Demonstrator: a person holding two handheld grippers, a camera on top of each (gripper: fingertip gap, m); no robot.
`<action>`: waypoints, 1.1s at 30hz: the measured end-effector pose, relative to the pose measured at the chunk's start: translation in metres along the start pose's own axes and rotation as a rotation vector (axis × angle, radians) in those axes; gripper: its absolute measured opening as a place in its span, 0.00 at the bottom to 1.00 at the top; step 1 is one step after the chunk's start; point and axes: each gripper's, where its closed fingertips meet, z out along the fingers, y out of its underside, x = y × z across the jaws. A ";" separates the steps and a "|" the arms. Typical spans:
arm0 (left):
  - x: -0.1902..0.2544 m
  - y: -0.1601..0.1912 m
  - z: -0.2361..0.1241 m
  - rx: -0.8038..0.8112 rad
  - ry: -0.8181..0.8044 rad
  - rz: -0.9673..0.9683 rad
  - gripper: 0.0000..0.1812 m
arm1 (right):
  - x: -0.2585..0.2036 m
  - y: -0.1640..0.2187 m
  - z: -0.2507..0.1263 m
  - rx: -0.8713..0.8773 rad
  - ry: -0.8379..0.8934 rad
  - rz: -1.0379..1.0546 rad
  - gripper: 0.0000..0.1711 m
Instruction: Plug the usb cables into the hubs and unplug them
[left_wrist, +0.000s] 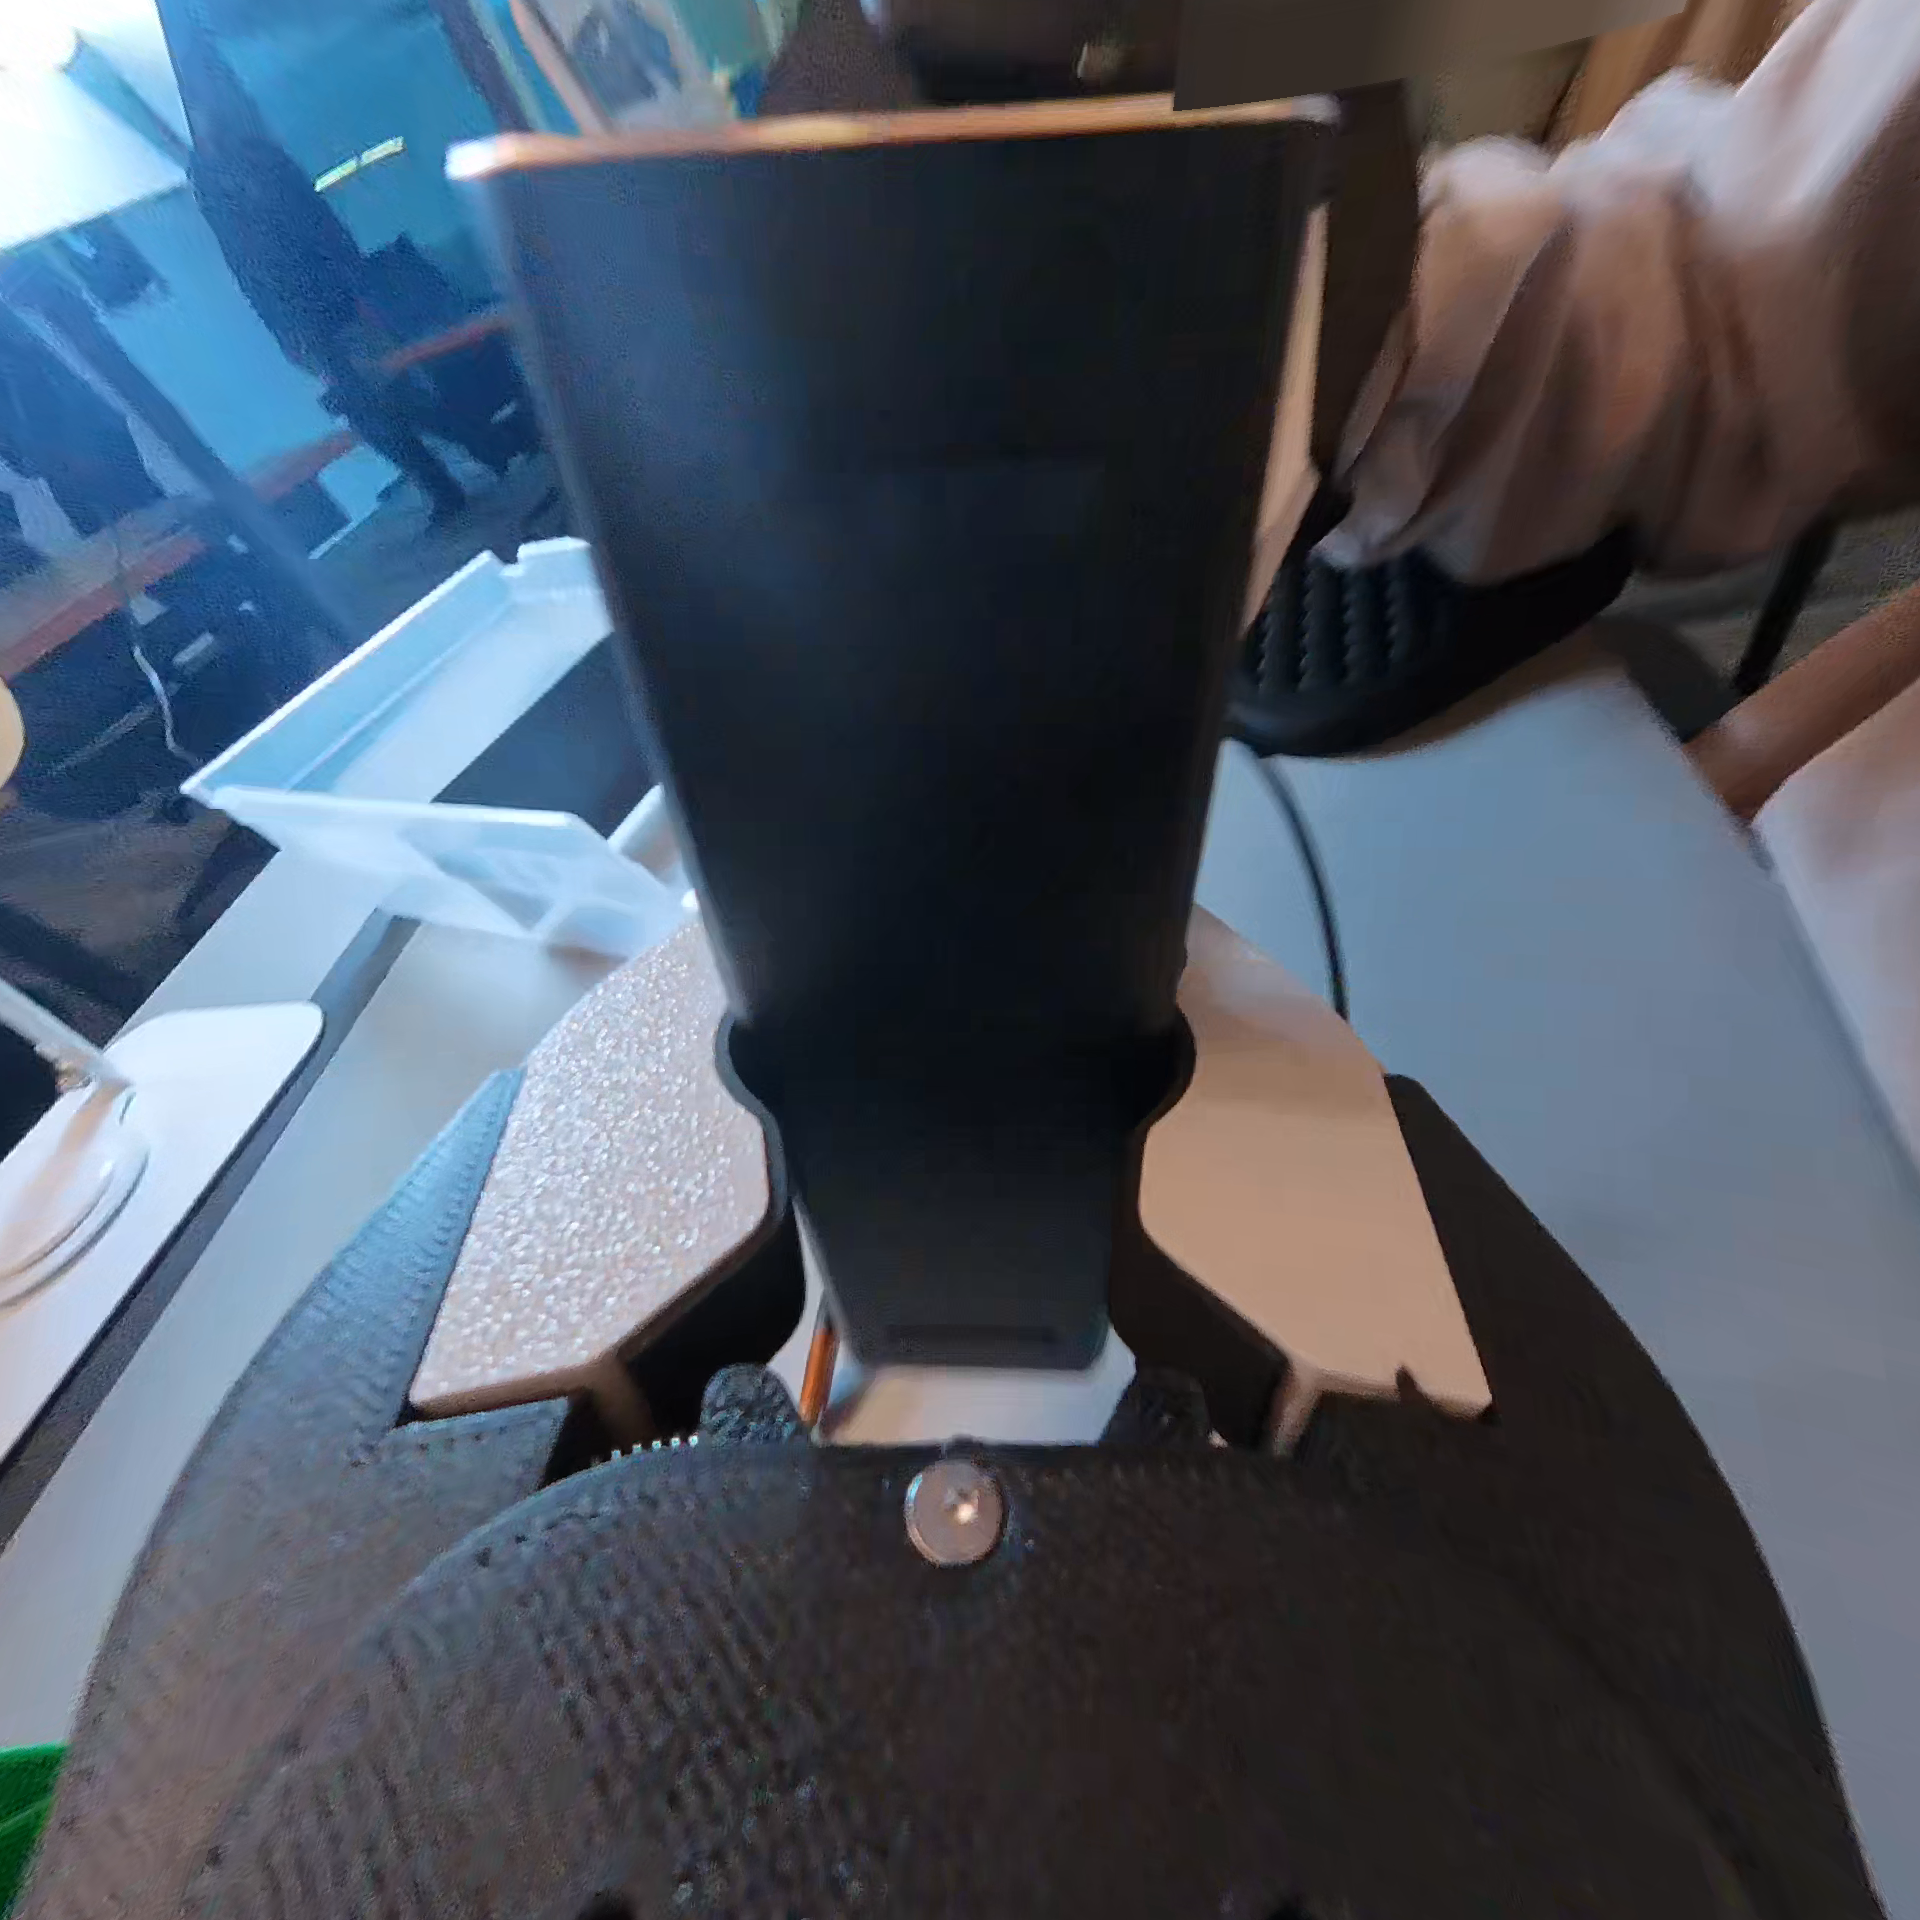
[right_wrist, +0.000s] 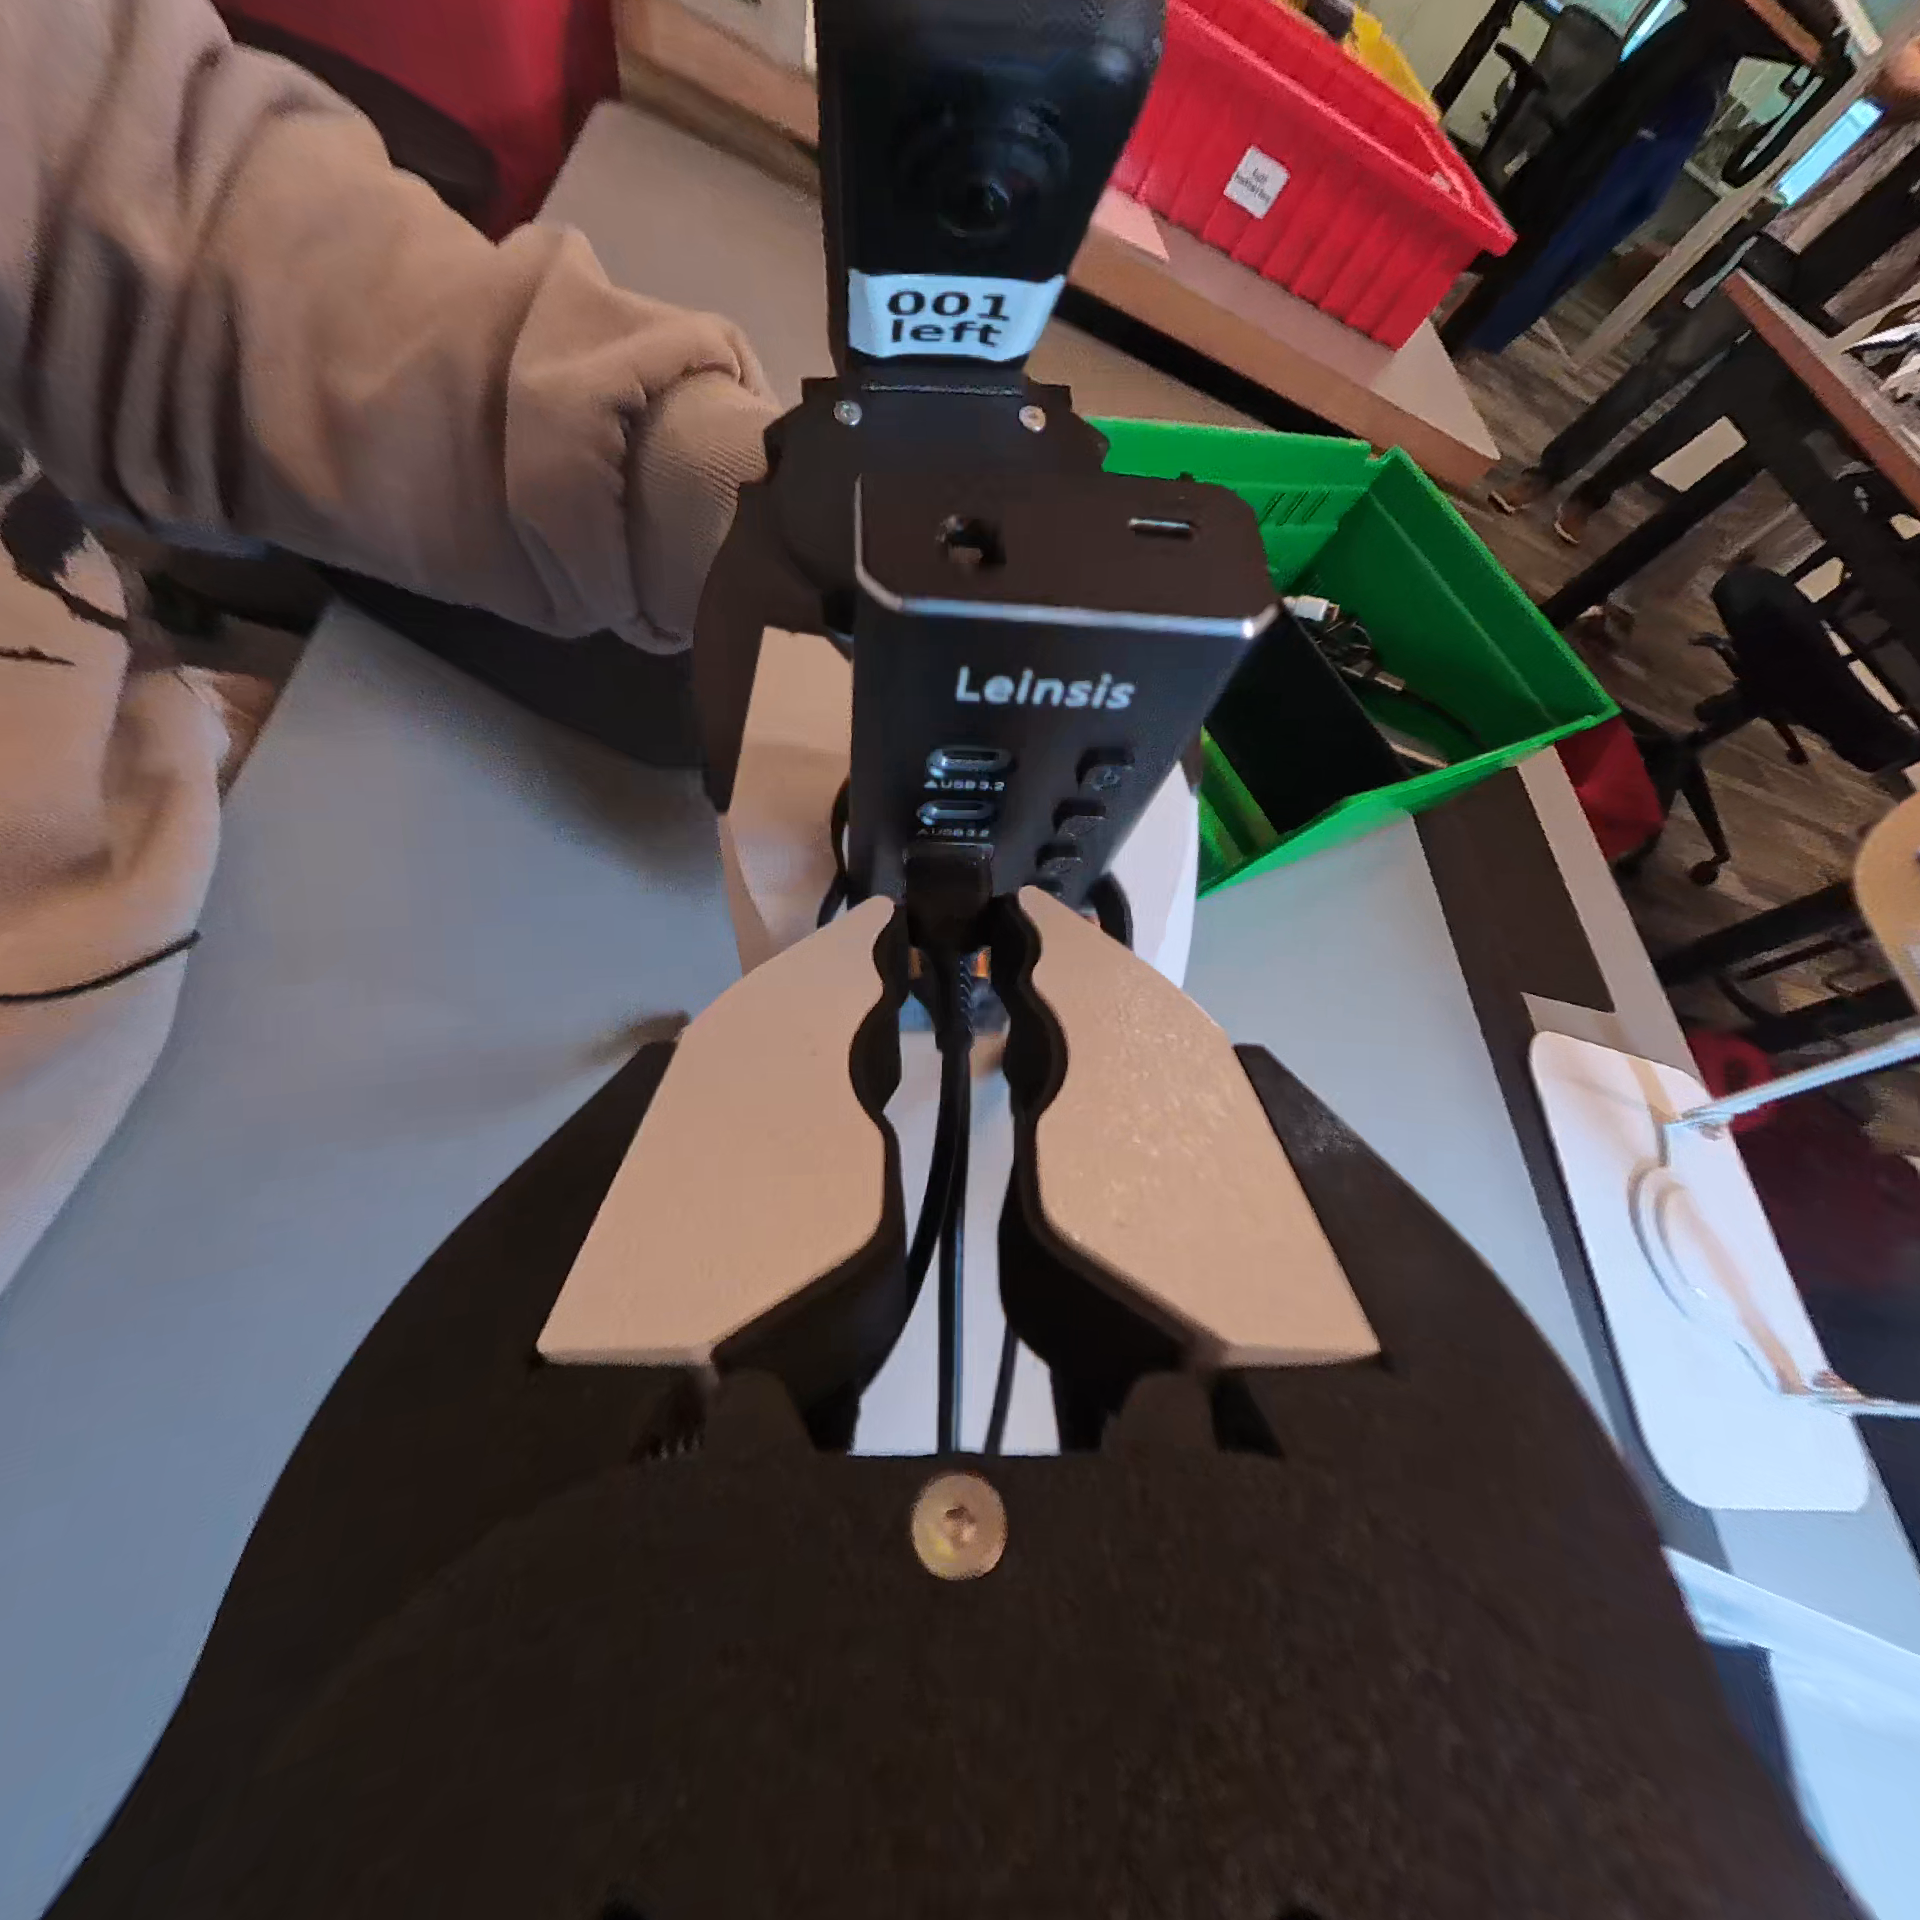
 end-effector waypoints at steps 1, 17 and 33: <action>0.002 0.005 0.004 -0.028 0.001 0.005 0.40 | -0.003 0.001 0.002 -0.017 -0.003 -0.018 0.09; 0.014 -0.036 -0.010 0.128 0.042 0.028 0.41 | -0.014 -0.008 0.005 0.032 -0.045 -0.028 0.09; -0.030 -0.037 -0.054 0.203 -0.115 -0.026 0.41 | 0.104 -0.005 -0.133 0.114 0.417 0.091 0.09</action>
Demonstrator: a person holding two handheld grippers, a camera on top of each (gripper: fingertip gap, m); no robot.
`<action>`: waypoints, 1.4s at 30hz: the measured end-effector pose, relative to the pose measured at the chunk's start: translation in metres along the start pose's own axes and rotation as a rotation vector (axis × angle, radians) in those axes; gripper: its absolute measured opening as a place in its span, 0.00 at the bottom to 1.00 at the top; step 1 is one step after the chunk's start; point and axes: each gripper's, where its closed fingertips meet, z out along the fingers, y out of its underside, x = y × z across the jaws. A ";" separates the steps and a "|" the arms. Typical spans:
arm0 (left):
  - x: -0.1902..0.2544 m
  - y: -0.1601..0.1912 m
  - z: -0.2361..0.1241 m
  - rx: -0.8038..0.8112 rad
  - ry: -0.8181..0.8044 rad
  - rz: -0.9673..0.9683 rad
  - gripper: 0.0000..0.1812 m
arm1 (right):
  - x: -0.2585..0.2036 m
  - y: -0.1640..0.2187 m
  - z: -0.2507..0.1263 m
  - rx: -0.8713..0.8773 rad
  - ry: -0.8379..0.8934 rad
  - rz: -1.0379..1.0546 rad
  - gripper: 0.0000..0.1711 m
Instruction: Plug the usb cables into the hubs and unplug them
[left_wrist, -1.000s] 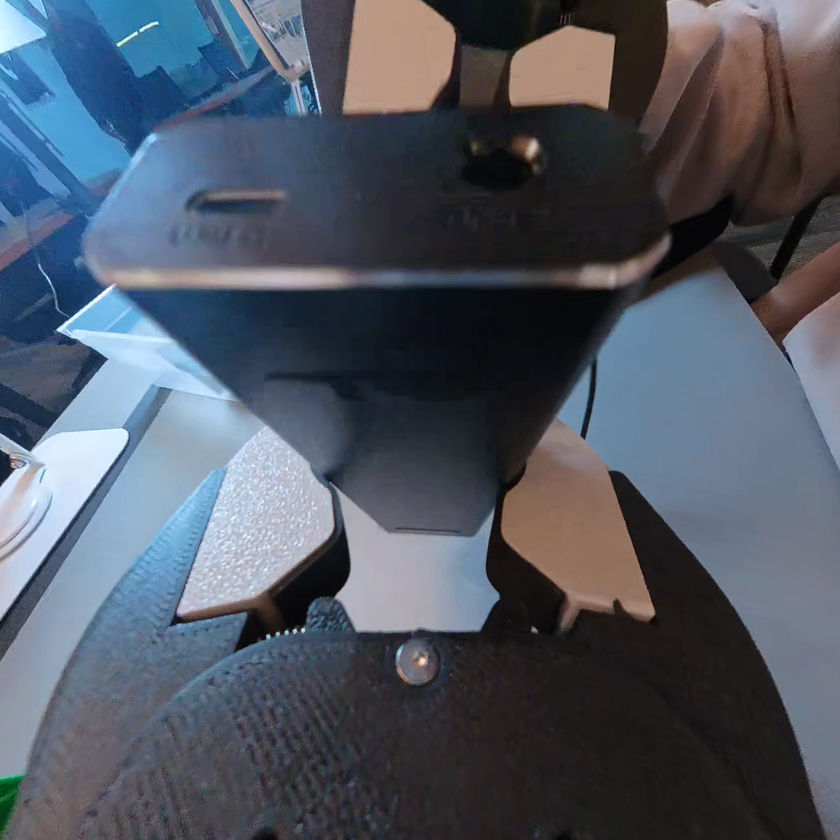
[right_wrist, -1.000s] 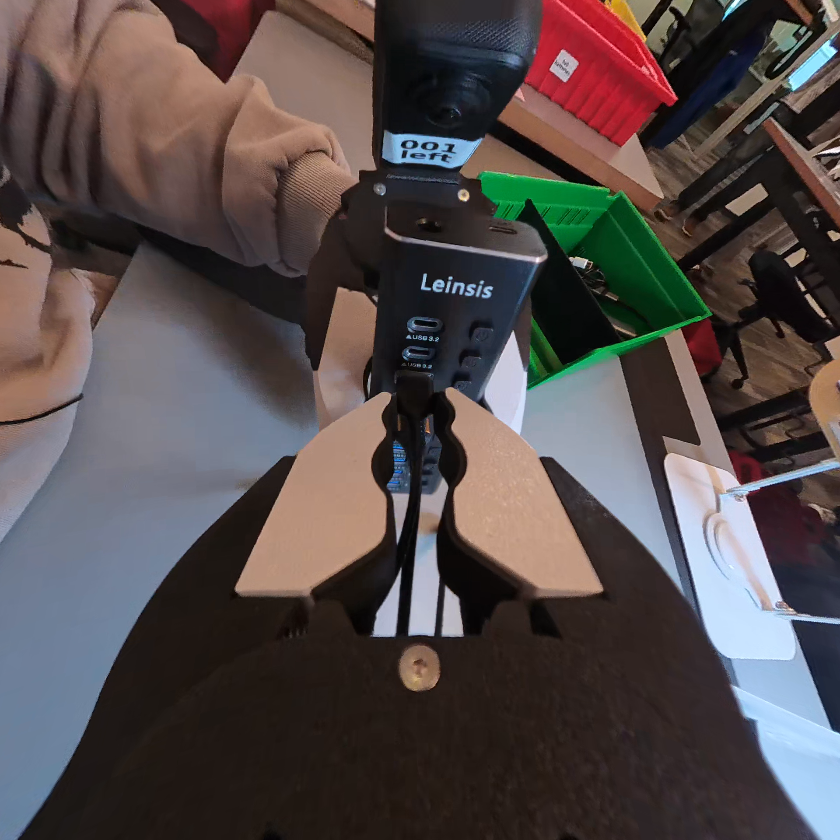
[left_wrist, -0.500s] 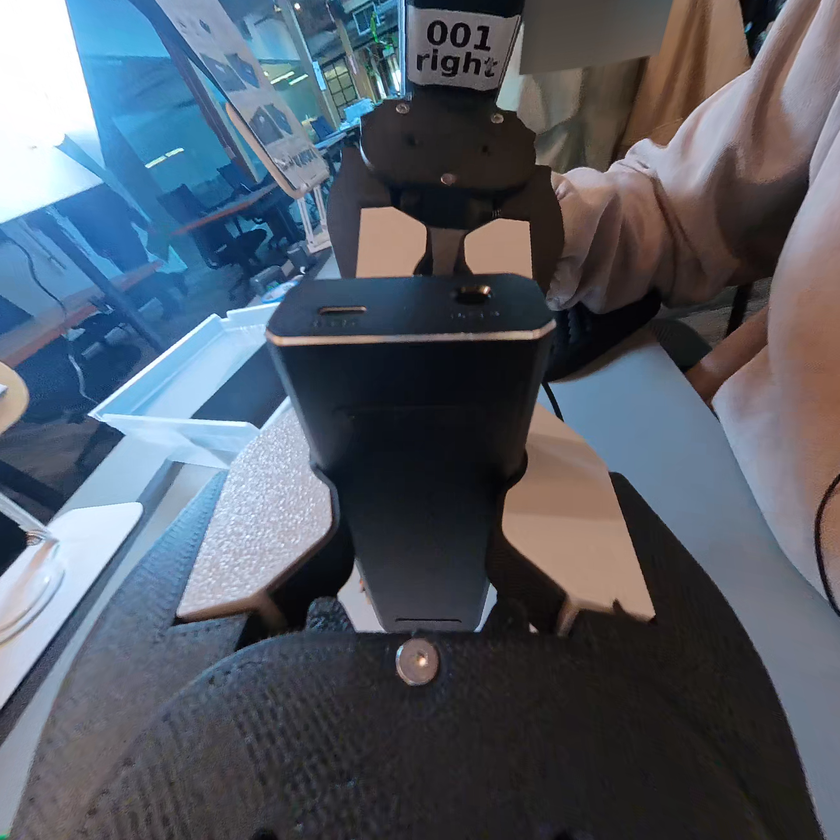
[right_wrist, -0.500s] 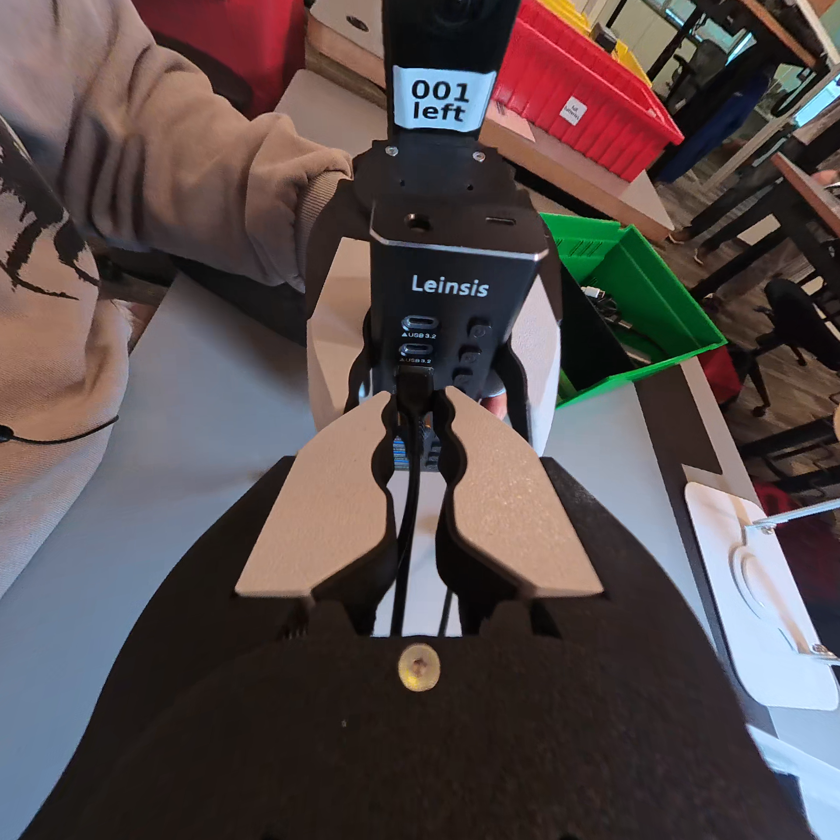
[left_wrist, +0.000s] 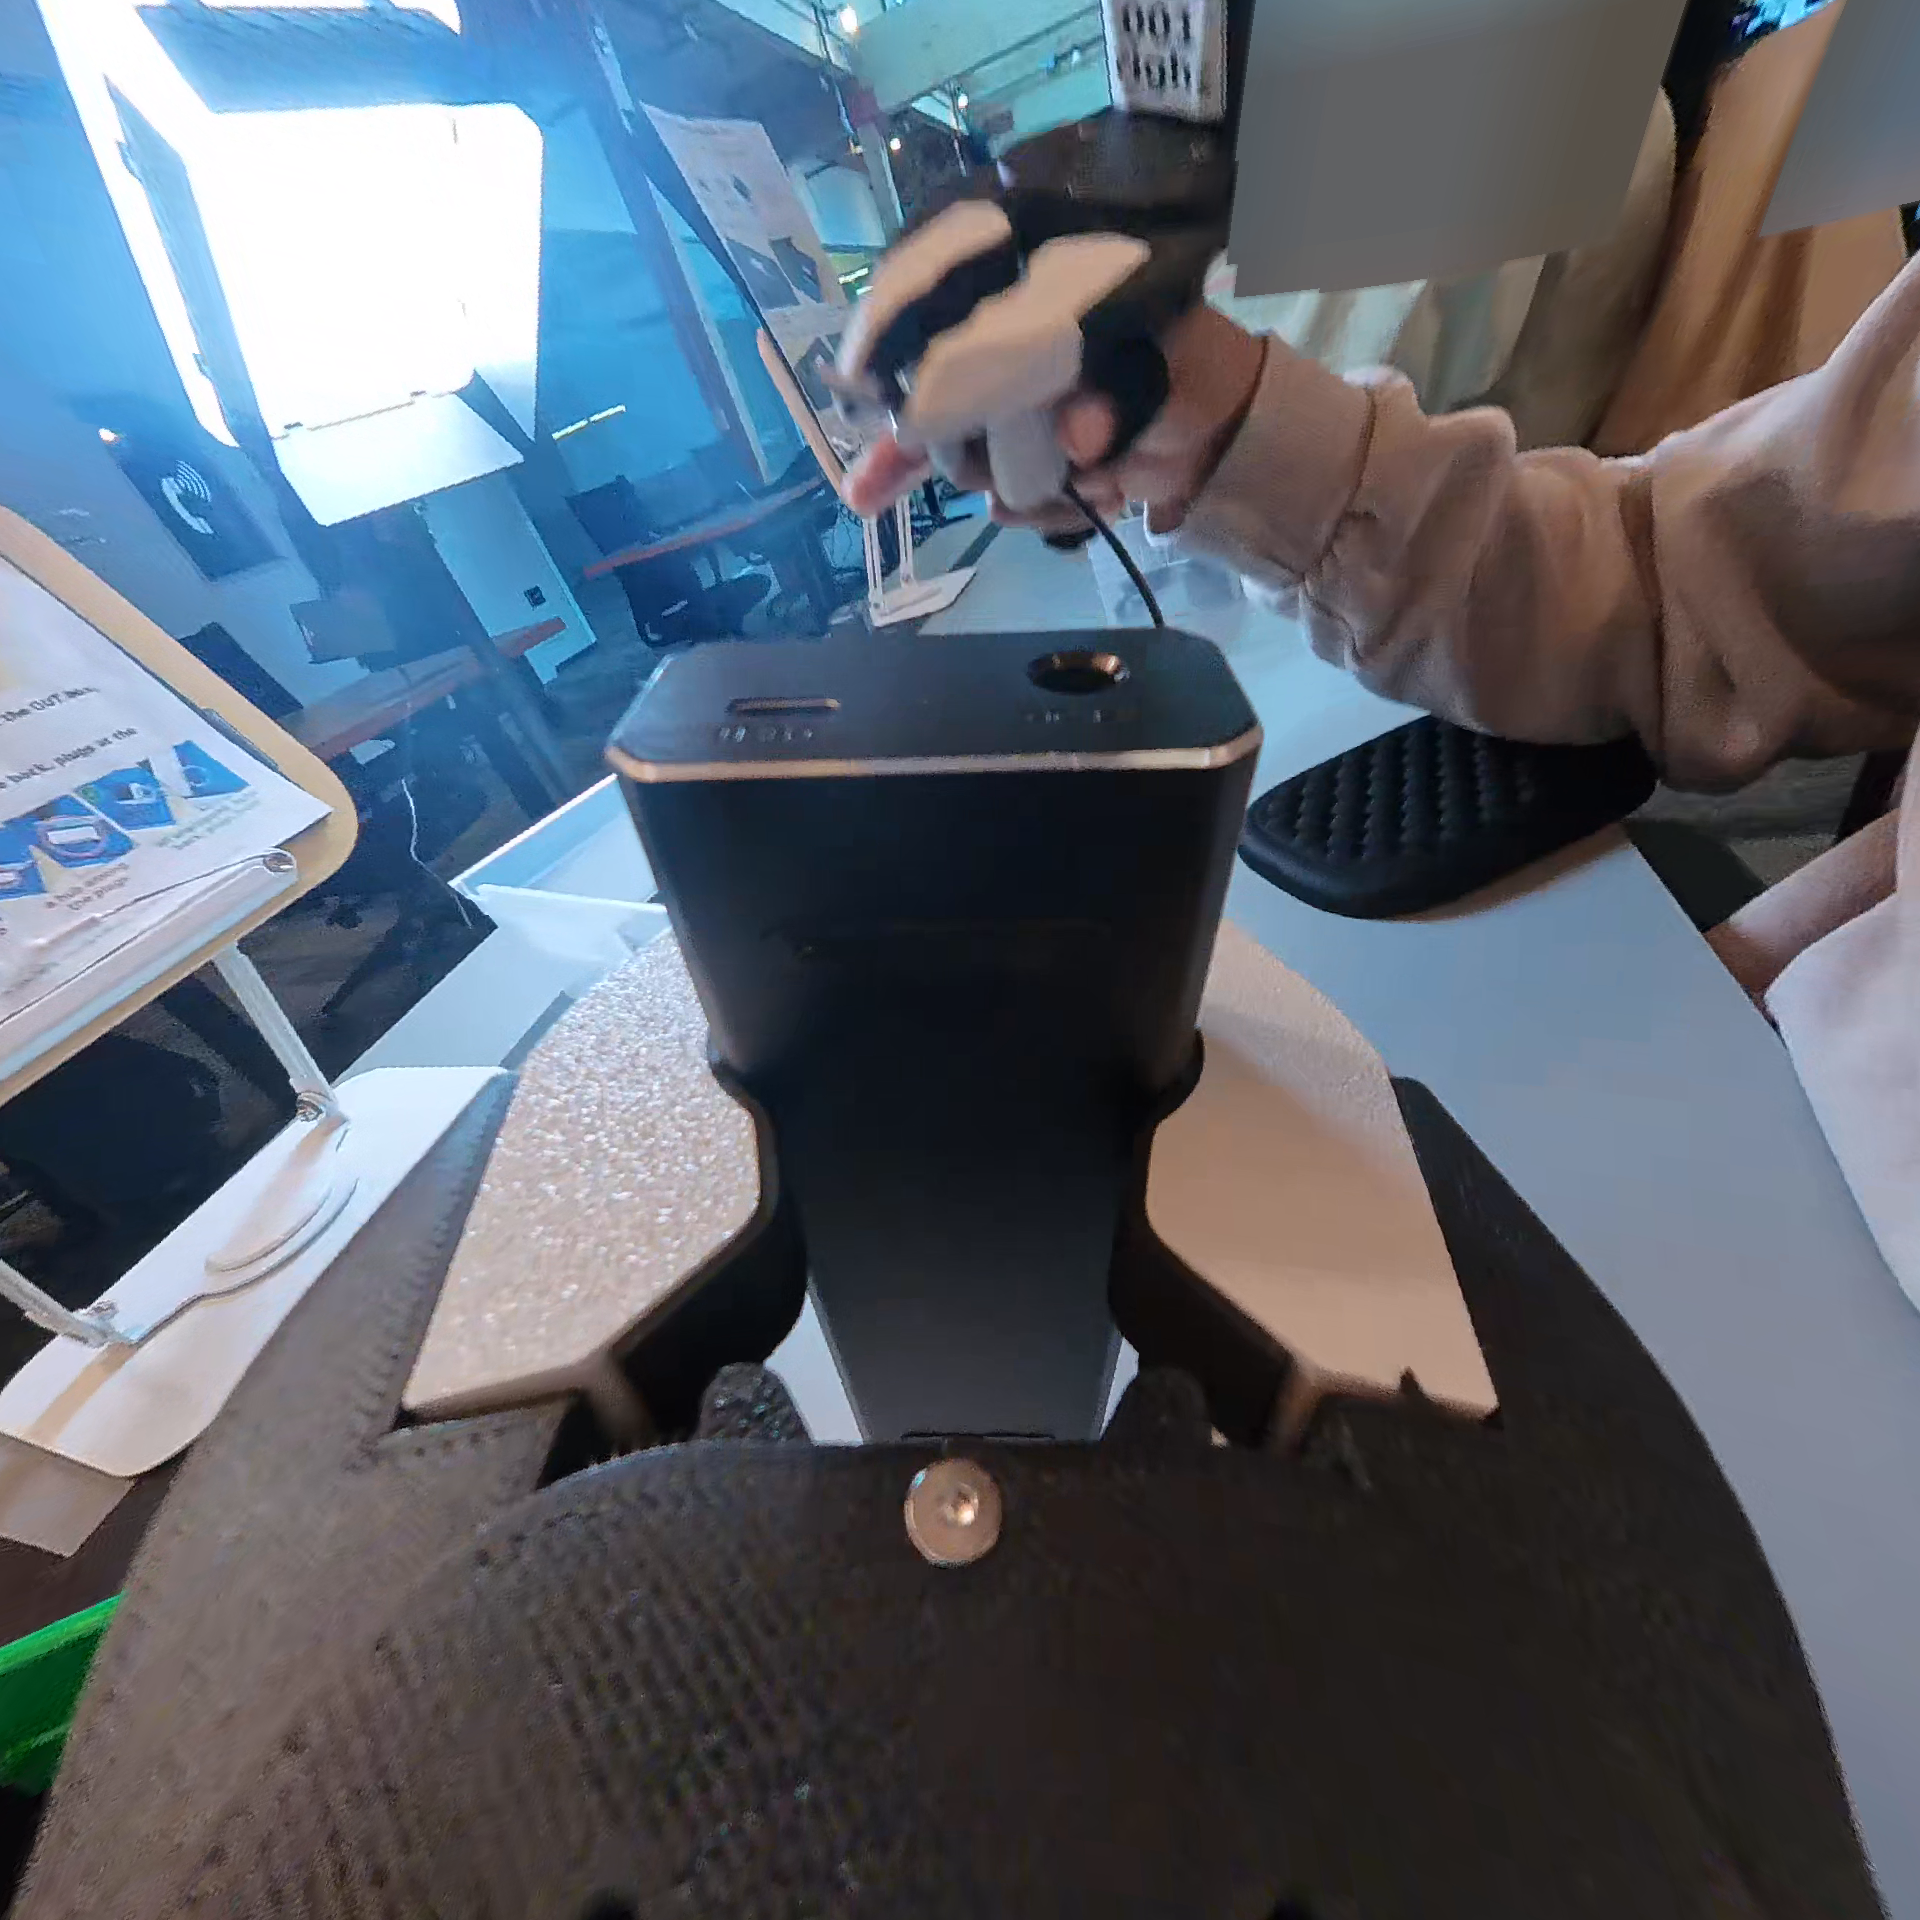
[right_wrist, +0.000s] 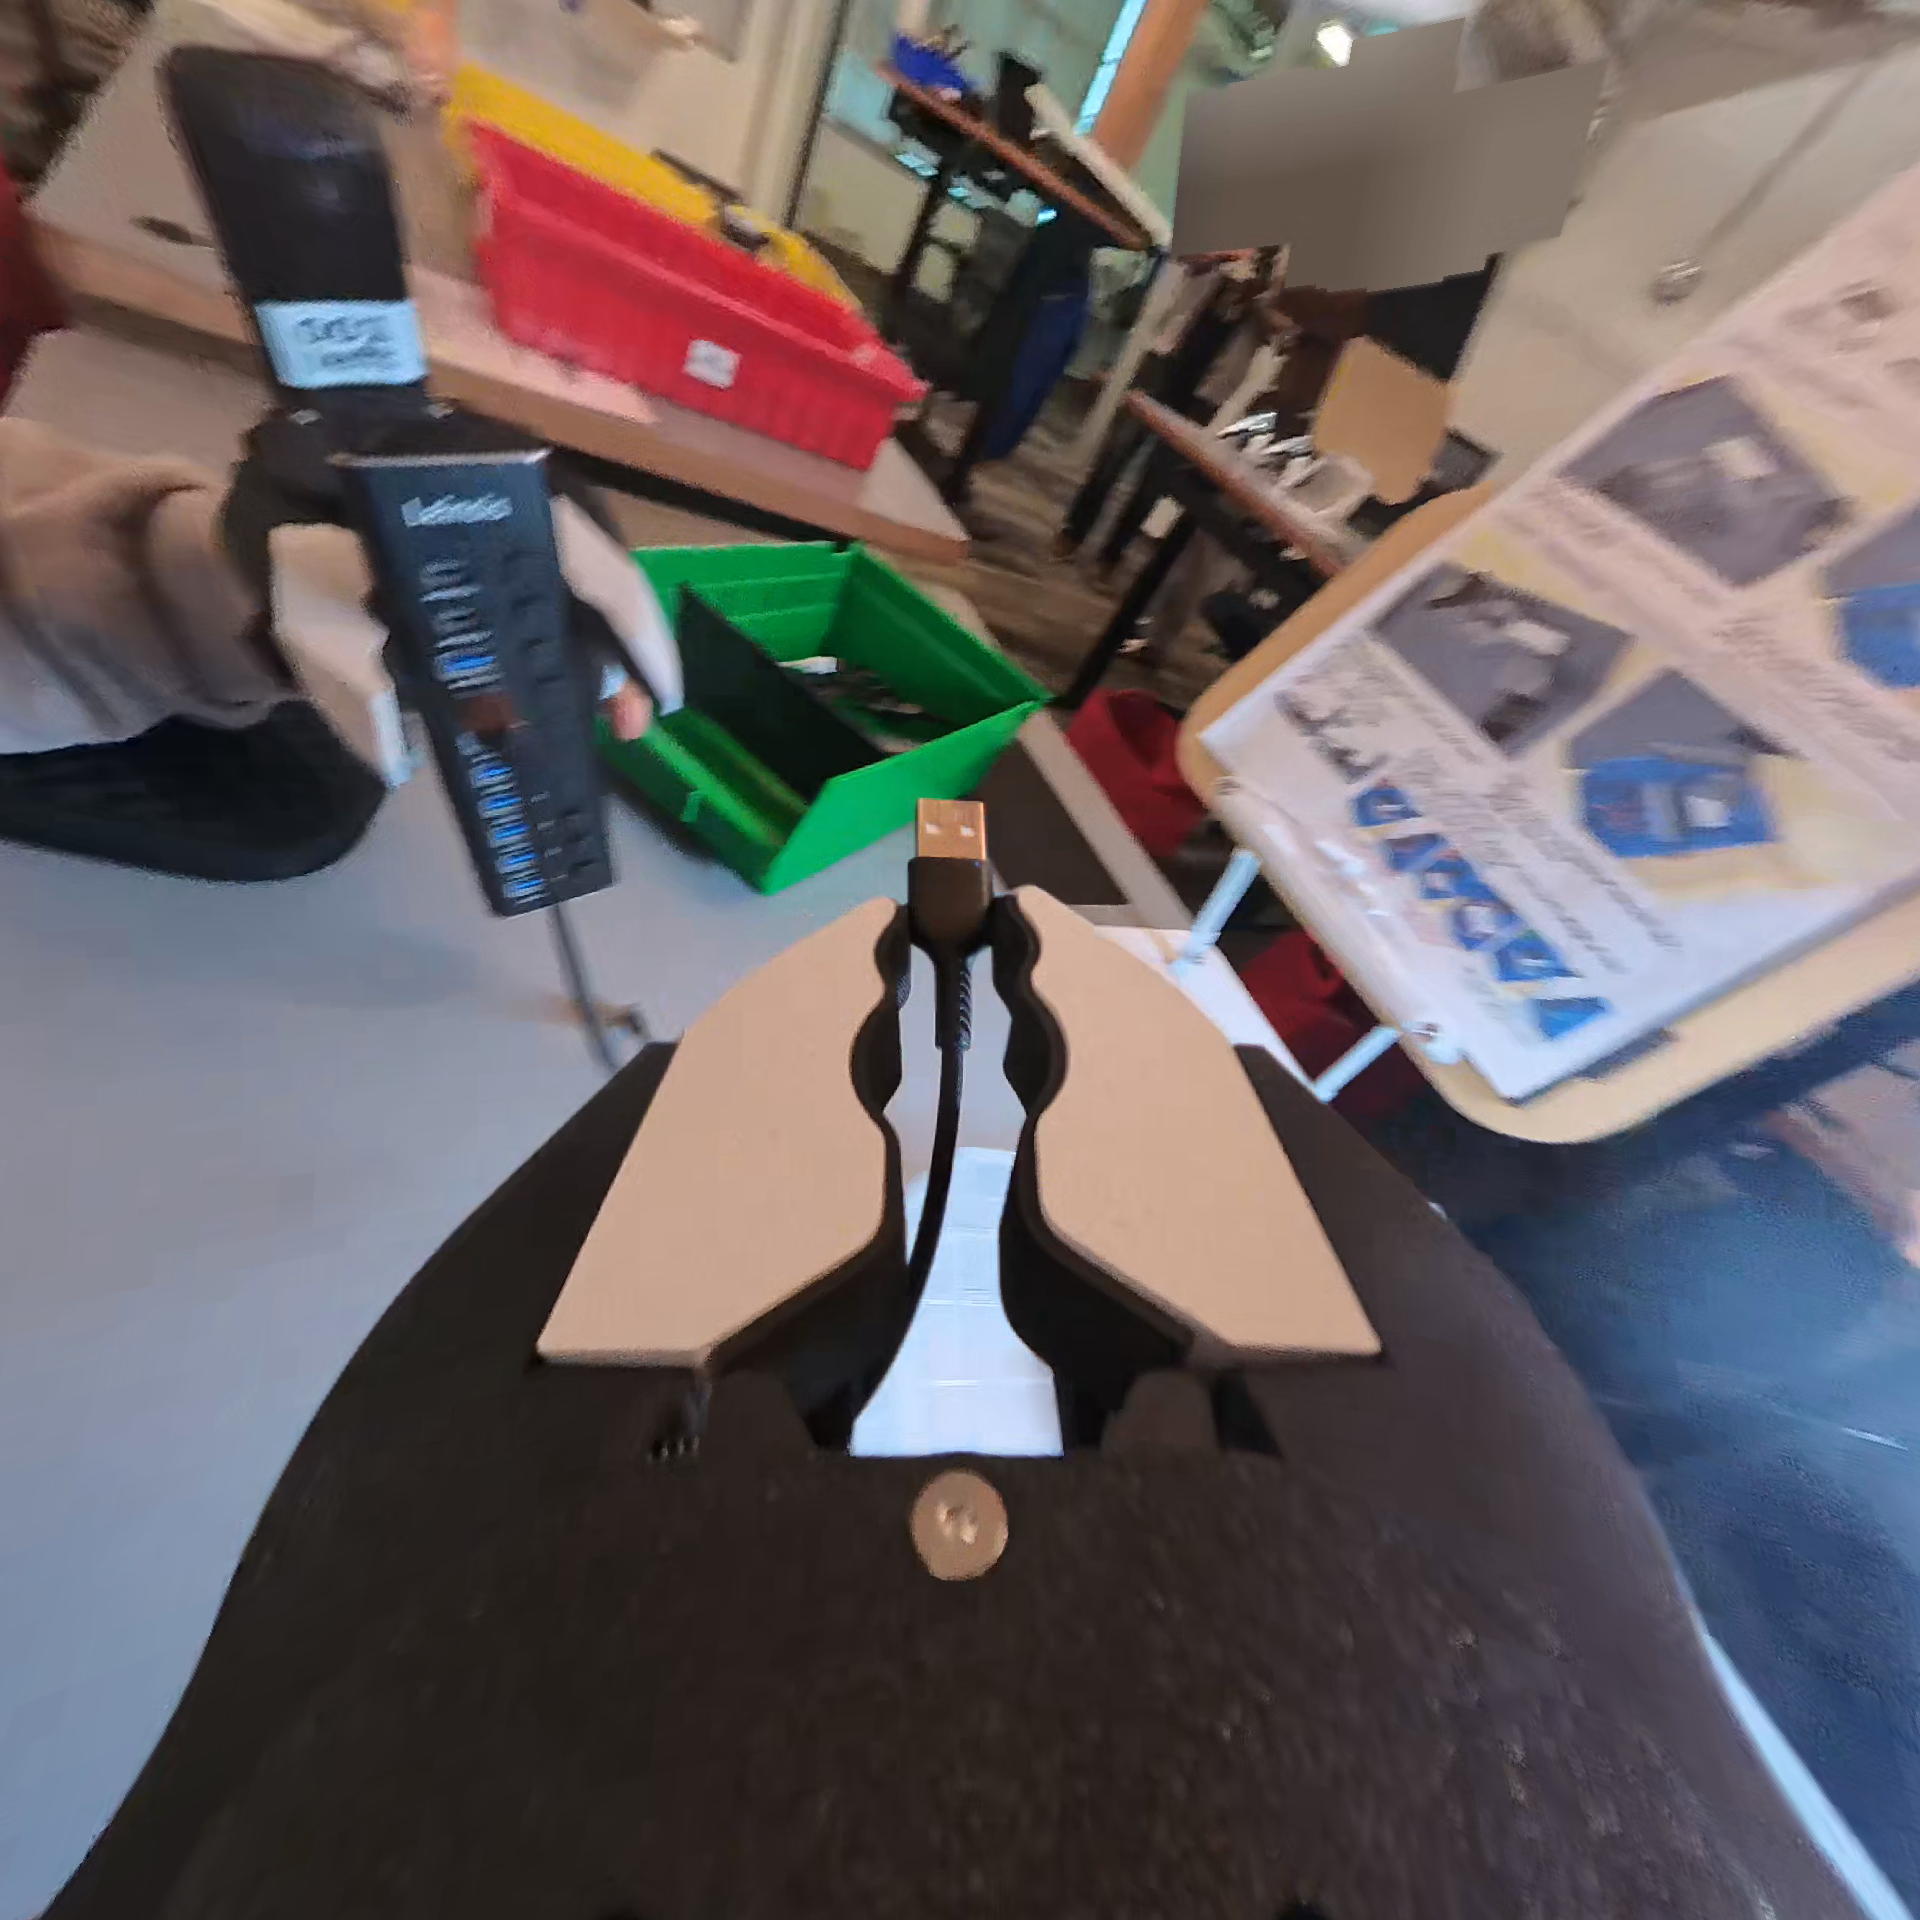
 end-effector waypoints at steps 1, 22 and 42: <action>0.000 0.002 0.002 -0.006 0.003 -0.004 0.41 | 0.015 -0.004 -0.006 -0.001 0.058 -0.023 0.09; 0.008 0.010 0.012 0.025 0.024 -0.042 0.41 | 0.020 0.084 0.044 -0.292 -0.089 0.019 0.25; 0.042 0.017 0.023 -0.052 0.129 0.103 0.40 | -0.170 0.036 0.101 -0.151 -0.626 -0.108 0.14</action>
